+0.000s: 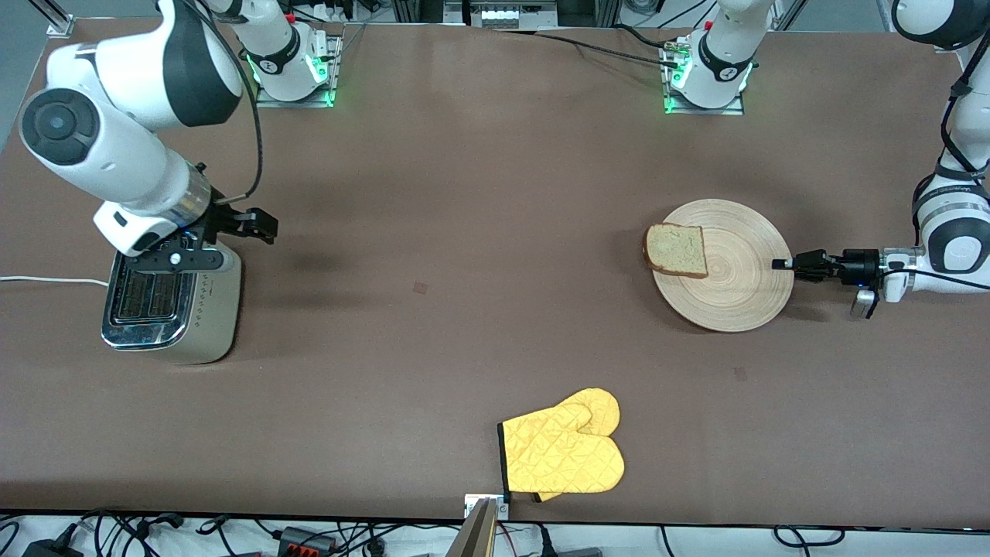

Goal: Move plate and put bread in toaster
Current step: 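Push the wooden plate toward the right gripper with the left gripper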

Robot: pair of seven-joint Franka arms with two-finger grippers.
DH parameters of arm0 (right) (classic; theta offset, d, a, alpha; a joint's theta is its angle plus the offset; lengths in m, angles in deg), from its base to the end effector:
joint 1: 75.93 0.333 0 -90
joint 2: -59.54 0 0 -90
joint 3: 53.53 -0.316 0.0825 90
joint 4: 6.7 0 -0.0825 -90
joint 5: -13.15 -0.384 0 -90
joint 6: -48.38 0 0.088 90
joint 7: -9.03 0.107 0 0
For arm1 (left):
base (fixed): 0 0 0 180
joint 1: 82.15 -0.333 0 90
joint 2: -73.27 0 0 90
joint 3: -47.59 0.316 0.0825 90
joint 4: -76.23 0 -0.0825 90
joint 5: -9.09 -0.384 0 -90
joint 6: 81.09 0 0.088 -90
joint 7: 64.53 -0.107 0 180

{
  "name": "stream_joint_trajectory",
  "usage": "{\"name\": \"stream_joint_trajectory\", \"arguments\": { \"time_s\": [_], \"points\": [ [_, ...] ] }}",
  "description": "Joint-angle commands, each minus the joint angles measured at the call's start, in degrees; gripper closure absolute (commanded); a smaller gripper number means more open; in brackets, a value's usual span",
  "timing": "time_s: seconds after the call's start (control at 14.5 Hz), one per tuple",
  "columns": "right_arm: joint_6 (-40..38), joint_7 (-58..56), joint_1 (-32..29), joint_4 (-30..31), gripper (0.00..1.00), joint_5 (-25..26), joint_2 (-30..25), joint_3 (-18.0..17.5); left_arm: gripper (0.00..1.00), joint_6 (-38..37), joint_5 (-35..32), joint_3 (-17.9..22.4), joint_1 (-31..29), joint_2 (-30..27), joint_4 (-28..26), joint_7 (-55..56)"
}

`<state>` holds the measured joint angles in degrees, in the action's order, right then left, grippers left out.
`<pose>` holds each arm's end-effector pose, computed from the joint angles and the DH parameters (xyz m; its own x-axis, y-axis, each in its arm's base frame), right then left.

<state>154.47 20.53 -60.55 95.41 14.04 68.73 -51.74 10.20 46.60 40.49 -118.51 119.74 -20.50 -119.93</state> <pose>0.5809 0.1400 0.4547 0.9956 0.0399 -0.0851 0.0432 -0.9984 0.0372 0.5300 0.2265 0.1193 0.9820 -0.1678 -0.0870 0.0028 -0.4474 0.8943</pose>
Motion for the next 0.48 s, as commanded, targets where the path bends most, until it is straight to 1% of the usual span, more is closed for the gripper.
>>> {"name": "stream_joint_trajectory", "arguments": {
  "time_s": [0.0, 0.07, 0.21, 0.28, 0.34, 0.41],
  "points": [
    [2.3, 1.4, 2.8, -0.1, 0.0, -0.4, 2.6, 0.4, 0.99, -3.1, 1.8, -2.6, 0.1, -0.9, 1.0, 6.1],
    [2.9, 1.4, 3.6, -0.2, 0.0, -0.8, 3.2, 0.4, 0.99, -2.7, 1.8, -3.5, 0.9, -0.9, 0.8, 6.2],
    [2.9, 1.8, 3.8, -0.6, 0.0, -2.6, 3.7, 0.4, 0.99, -0.5, 2.2, -3.9, 4.3, -0.8, 0.1, 6.2],
    [2.9, 1.8, 3.8, -0.5, 0.0, -2.6, 3.8, 0.4, 0.99, -0.1, 2.3, -4.8, 5.7, -0.9, 0.1, 6.3],
    [3.1, 1.8, 3.8, -0.6, 0.0, -2.6, 4.4, 0.4, 0.99, 0.1, 3.0, -6.1, 6.3, -0.9, -0.1, 6.4],
    [3.2, 1.8, 3.8, -0.5, 0.0, -2.6, 4.7, 0.4, 0.99, 0.6, 5.2, -7.2, 6.8, -0.9, -0.9, 7.1]
  ]
}}
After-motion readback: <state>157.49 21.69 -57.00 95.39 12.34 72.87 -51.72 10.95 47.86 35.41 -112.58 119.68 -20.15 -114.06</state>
